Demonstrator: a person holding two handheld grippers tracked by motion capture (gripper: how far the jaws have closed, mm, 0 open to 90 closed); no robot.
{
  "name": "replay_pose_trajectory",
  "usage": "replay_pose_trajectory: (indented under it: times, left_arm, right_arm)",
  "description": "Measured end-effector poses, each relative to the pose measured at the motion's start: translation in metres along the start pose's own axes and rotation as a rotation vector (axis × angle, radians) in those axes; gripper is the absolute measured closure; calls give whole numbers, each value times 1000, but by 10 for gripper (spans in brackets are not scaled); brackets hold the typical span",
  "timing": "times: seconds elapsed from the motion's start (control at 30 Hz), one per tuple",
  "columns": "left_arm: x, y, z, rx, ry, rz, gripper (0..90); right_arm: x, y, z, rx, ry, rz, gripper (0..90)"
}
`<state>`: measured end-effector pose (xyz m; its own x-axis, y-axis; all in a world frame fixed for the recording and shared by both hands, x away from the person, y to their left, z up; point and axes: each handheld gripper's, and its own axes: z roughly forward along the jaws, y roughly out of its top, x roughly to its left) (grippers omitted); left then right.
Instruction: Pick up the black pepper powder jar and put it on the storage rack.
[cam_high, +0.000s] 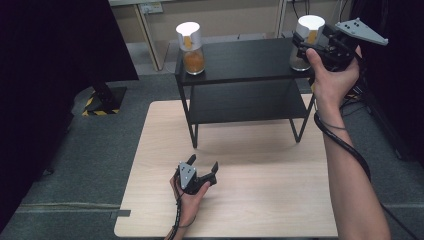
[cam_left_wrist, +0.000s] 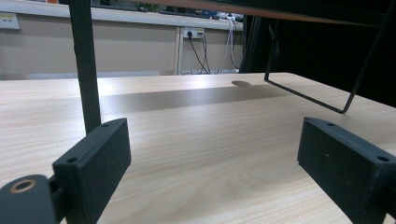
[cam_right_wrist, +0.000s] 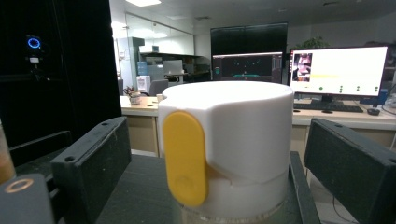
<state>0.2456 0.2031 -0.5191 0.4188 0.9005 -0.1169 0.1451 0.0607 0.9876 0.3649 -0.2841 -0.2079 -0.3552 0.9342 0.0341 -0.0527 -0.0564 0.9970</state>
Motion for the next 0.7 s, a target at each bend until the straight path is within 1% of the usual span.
replay_pose_trajectory:
  times: [0.07, 0.17, 0.27, 0.4, 0.47, 0.57, 0.7]
  left_arm:
    - [0, 0, 0, 1, 0, 0, 91]
    - [0, 0, 0, -1, 0, 0, 91]
    - [0, 0, 0, 0, 0, 0, 91]
    - [0, 0, 0, -1, 0, -4, 90]
    - [0, 0, 0, -2, 1, -1, 89]
    - [-1, 0, 0, -1, 2, 0, 89]
    - [0, 0, 0, 1, 2, 0, 89]
  right_arm:
    - [0, 0, -2, 0, 7, 7, 74]
    - [1, -1, -5, 4, 5, 0, 71]
    - [1, -1, -9, 12, 6, 14, 66]
    - [2, -2, -15, 14, 14, 9, 65]
    - [2, -3, -18, 8, 23, 14, 65]
    - [3, -4, -24, -10, 27, 3, 65]
    - [5, -2, -30, -4, 40, 6, 66]
